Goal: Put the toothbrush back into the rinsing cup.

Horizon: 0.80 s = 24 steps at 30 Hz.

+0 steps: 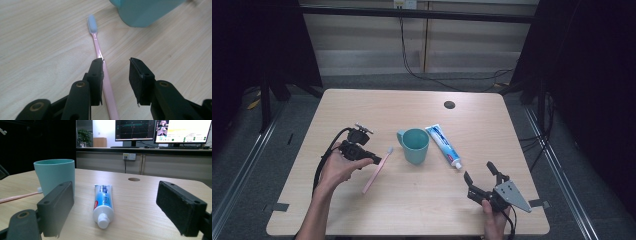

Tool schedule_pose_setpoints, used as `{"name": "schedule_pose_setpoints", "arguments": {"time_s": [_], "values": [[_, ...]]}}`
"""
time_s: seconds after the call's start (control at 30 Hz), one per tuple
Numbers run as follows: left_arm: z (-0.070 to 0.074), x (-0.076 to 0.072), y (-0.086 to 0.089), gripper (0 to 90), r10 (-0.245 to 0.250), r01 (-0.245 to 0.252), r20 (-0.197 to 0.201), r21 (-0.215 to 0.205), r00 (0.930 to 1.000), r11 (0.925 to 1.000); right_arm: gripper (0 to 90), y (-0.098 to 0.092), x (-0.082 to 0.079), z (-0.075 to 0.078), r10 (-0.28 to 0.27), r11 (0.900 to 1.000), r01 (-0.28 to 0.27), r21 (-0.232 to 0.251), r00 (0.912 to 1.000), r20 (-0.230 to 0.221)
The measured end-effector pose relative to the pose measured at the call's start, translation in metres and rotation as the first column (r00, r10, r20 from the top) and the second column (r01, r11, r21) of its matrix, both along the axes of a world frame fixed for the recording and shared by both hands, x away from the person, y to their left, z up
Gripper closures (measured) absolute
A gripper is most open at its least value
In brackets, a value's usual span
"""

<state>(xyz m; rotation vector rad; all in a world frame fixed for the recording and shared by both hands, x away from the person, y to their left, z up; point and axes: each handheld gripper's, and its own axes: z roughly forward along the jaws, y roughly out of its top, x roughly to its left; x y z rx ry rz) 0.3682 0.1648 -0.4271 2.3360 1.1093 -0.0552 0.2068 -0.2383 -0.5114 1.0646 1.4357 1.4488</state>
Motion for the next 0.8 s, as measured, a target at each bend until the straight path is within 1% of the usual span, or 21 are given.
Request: {"name": "schedule_pose_setpoints", "arguments": {"time_s": [0.03,0.07,0.1,0.17,0.2,0.23,0.3,0.33,0.37,0.4,0.43,0.47,0.5,0.53,0.57,0.63,0.67,0.7,0.73,0.77,0.8], "values": [[-0.001,0.002,0.000,64.1,-0.006,0.006,-0.014,-0.006,0.9999,1.0000,13.8,0.000,0.000,0.000,0.000,1.000,0.000,0.000,1.0000,0.000],[-0.003,0.003,0.000,64.3,-0.015,0.015,-0.025,-0.004,0.9996,0.9999,13.8,0.000,0.000,0.000,0.000,1.000,0.000,0.000,1.0000,0.000],[-0.005,0.004,-0.001,64.3,-0.012,0.012,-0.032,-0.002,0.9994,0.9999,13.8,0.000,0.000,0.000,0.000,1.000,0.000,0.000,1.0000,0.000],[-0.007,0.005,-0.003,65.6,-0.016,0.017,-0.047,0.016,0.9988,0.9997,13.8,0.000,0.000,0.000,0.000,1.000,0.000,0.000,1.0000,0.000],[-0.007,0.005,-0.003,66.0,-0.016,0.017,-0.047,0.016,0.9988,0.9997,13.8,0.000,0.000,0.000,0.000,1.000,0.000,0.000,1.0000,0.000],[-0.010,0.007,-0.005,66.5,-0.026,0.028,-0.062,0.032,0.9977,0.9991,13.8,0.000,0.000,0.000,0.000,1.000,0.000,0.000,1.0000,0.000],[-0.012,0.009,-0.007,67.0,-0.036,0.040,-0.071,0.056,0.9968,0.9976,13.8,0.000,0.000,0.000,0.000,1.000,0.000,0.000,1.0000,0.000],[-0.012,0.009,-0.007,67.0,-0.036,0.040,-0.071,0.056,0.9968,0.9976,13.8,0.000,0.000,0.000,0.000,1.000,0.000,0.000,1.0000,0.000],[-0.013,0.011,-0.008,67.5,-0.034,0.039,-0.086,0.056,0.9957,0.9977,13.8,0.000,0.000,0.000,0.000,1.000,0.000,0.000,1.0000,0.000],[-0.013,0.011,-0.008,68.1,-0.034,0.039,-0.086,0.056,0.9957,0.9977,13.8,0.000,0.000,0.000,0.000,1.000,0.000,0.000,1.0000,0.000],[-0.015,0.013,-0.010,69.2,-0.045,0.052,-0.094,0.071,0.9946,0.9961,13.8,0.000,0.000,0.000,0.000,1.000,0.000,0.000,1.0000,0.000],[-0.015,0.013,-0.010,69.6,-0.045,0.052,-0.094,0.071,0.9946,0.9961,13.8,0.000,0.000,0.000,0.000,1.000,0.000,0.000,1.0000,0.000],[-0.016,0.013,-0.012,70.0,-0.054,0.063,-0.101,0.086,0.9934,0.9943,13.8,0.000,0.000,0.000,0.000,1.000,0.000,0.000,1.0000,0.000],[-0.016,0.013,-0.012,70.5,-0.054,0.063,-0.101,0.086,0.9934,0.9943,13.8,0.000,0.000,0.000,0.000,1.000,0.000,0.000,1.0000,0.000],[-0.016,0.014,-0.013,71.2,-0.061,0.071,-0.100,0.101,0.9931,0.9923,13.8,0.000,0.000,0.000,0.000,1.000,0.000,0.000,1.0000,0.000],[-0.018,0.015,-0.015,71.3,-0.066,0.079,-0.106,0.116,0.9922,0.9901,13.8,0.000,0.000,0.000,0.000,1.000,0.000,0.000,1.0000,0.000],[-0.018,0.015,-0.015,71.3,-0.066,0.079,-0.106,0.116,0.9922,0.9901,13.8,0.000,0.000,0.000,0.000,1.000,0.000,0.000,1.0000,0.000],[-0.019,0.016,-0.017,72.0,-0.078,0.094,-0.120,0.132,0.9897,0.9868,13.8,0.000,0.000,0.000,0.000,1.000,0.000,0.000,1.0000,0.000],[-0.019,0.016,-0.017,72.1,-0.078,0.094,-0.120,0.132,0.9897,0.9868,13.8,0.000,0.000,0.000,0.000,1.000,0.000,0.000,1.0000,0.000],[-0.020,0.017,-0.019,72.3,-0.072,0.090,-0.121,0.146,0.9901,0.9853,13.8,0.000,0.000,0.000,0.000,1.000,0.000,0.000,1.0000,0.000],[-0.020,0.017,-0.019,72.5,-0.072,0.090,-0.121,0.146,0.9901,0.9853,13.8,0.000,0.000,0.000,0.000,1.000,0.000,0.000,1.0000,0.000]]}}
